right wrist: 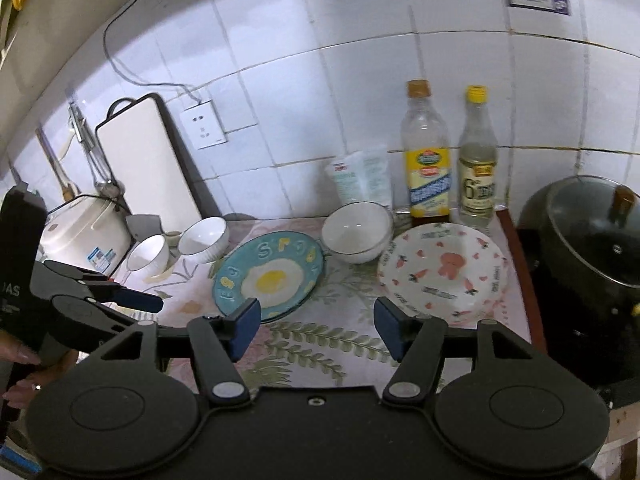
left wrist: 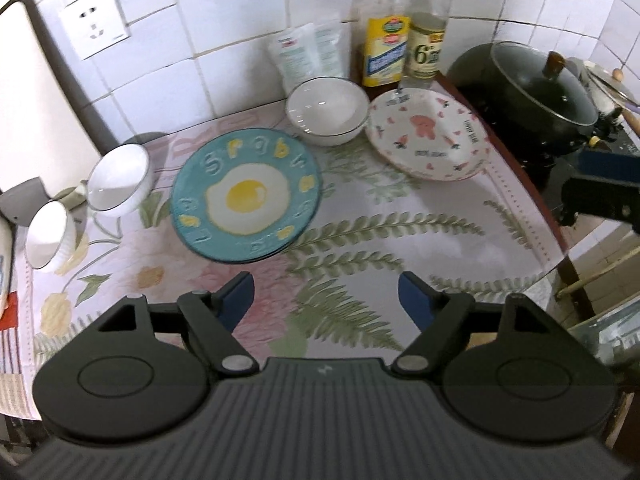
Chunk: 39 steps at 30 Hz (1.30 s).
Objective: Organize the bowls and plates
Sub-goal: 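Move both grippers toward the pink Lovely Bear plate, then close both grippers on the rim of the pink bear plate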
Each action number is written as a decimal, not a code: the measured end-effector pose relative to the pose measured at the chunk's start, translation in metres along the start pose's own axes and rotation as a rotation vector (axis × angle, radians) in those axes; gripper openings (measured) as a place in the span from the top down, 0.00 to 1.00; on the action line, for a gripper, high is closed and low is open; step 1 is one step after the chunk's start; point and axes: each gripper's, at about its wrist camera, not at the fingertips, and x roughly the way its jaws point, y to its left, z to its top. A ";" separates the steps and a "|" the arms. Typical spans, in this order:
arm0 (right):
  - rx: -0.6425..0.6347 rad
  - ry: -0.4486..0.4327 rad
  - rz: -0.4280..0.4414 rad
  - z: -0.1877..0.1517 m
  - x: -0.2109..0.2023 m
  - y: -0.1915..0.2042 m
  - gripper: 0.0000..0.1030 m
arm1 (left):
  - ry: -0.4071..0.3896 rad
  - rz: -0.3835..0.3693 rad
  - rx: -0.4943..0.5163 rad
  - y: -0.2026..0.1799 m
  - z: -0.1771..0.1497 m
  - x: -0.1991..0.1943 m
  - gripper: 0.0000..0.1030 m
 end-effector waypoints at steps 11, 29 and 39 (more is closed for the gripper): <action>0.046 -0.051 -0.023 -0.026 -0.008 -0.045 0.34 | -0.132 -0.076 0.022 -0.033 0.021 -0.007 0.18; 0.278 -0.131 -0.114 -0.064 0.139 -0.145 0.34 | -0.240 -0.054 -0.206 -0.071 0.060 0.160 0.20; 0.394 -0.077 -0.133 -0.062 0.185 -0.177 0.61 | -0.160 -0.044 -0.267 -0.071 0.074 0.218 0.69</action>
